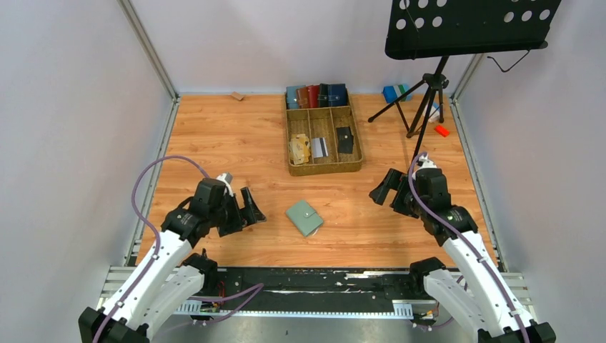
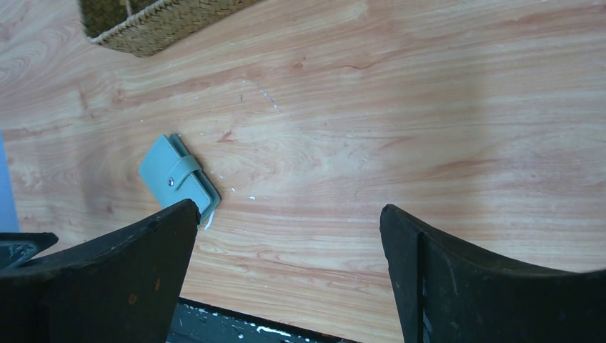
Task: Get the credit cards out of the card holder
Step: Open the card holder at the center of the board.
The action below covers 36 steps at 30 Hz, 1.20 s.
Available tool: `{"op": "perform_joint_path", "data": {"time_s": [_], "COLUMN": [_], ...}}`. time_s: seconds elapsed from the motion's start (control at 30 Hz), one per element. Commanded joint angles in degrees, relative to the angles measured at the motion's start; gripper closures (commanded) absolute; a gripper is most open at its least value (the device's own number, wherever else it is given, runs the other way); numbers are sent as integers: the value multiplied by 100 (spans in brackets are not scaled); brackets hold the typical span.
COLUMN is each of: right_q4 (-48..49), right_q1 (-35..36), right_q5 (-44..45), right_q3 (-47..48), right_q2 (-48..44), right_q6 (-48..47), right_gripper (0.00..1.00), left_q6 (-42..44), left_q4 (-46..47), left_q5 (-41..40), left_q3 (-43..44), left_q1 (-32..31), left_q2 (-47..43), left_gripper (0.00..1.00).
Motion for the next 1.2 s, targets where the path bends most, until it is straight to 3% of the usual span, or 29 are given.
{"op": "perform_joint_path", "data": {"time_s": [0.0,0.1,0.23,0.47,0.57,0.73,0.97,1.17], "right_q4": [608,743,1132,1281,1602,1961,1990,2249], "right_q1": [-24,-26,134,1993,2145,2519,2664,2677], "right_q5": [-513,-758,-2051,-832,-1008,-901,-1152,-1440], "right_q3": [-194,-308,-225,359,386,688,1425,1510], "right_q2": [-32,31,425,1644,2227,2961,4287,4890], "right_q6": [-77,-186,-626,-992,-787,-845,-1087,-913], "right_gripper": [0,0,8,10,17,18,33,35], "left_q6": [47,-98,-447,-764,-887,-1005,-1356,-1465], "left_q4": [388,759,1291,1887,2170,2446,3302,3927], "left_q5": [59,314,815,1002,1127,1200,1315,1327], "left_q3": [39,-209,-651,-1097,-1228,-1423,-1836,-1929], "left_q1": [-10,-7,-9,-10,-10,-8,-19,-149], "left_q2": [185,144,-106,-369,-259,-59,56,544], "left_gripper": [0,0,0,0,0,0,5,7]}}
